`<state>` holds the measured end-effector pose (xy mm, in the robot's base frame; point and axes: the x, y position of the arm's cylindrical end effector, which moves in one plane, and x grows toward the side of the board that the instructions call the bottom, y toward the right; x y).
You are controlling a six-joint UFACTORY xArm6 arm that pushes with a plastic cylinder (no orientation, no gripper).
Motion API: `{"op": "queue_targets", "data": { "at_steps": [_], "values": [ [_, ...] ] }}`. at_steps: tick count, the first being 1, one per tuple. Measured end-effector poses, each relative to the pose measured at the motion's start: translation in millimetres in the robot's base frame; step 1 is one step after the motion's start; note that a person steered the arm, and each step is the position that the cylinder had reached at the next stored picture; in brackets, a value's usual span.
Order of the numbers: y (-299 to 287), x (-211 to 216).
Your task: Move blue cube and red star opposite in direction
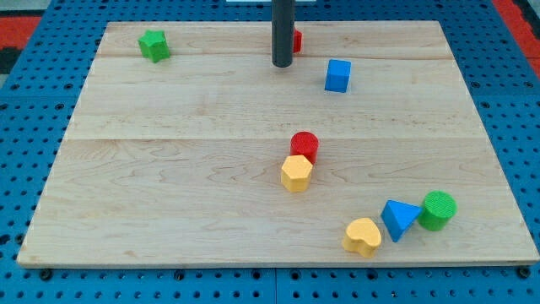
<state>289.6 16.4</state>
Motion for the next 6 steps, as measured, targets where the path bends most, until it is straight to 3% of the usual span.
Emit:
{"op": "queue_targets", "data": {
  "at_steps": [3,6],
  "values": [
    [57,35],
    [56,-52]
  ]
}}
